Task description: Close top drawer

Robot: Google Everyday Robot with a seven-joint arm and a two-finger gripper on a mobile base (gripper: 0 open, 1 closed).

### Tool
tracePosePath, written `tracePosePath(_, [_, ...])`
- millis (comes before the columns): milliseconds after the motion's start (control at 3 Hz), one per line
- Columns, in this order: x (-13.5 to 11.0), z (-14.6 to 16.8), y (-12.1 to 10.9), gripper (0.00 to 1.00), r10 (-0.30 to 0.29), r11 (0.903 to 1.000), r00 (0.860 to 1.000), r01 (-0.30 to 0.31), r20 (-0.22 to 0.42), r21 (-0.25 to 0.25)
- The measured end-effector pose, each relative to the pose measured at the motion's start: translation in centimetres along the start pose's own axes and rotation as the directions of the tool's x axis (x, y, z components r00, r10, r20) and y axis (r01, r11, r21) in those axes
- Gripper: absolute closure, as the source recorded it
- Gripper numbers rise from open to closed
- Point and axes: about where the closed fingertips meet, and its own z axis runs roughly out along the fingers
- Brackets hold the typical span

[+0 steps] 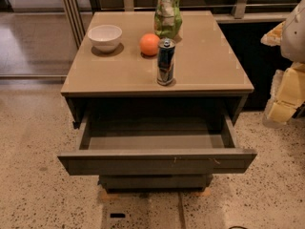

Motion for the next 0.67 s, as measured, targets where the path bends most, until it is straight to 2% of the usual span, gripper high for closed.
tracePosePath(333, [0.0,0.0,0.0,0.0,0.0,1.0,1.0,0.0,0.0,0.0])
tracePosePath(667, [0.0,0.01,0.0,0.19,0.0,1.0,1.0,0.0,0.0,0.0])
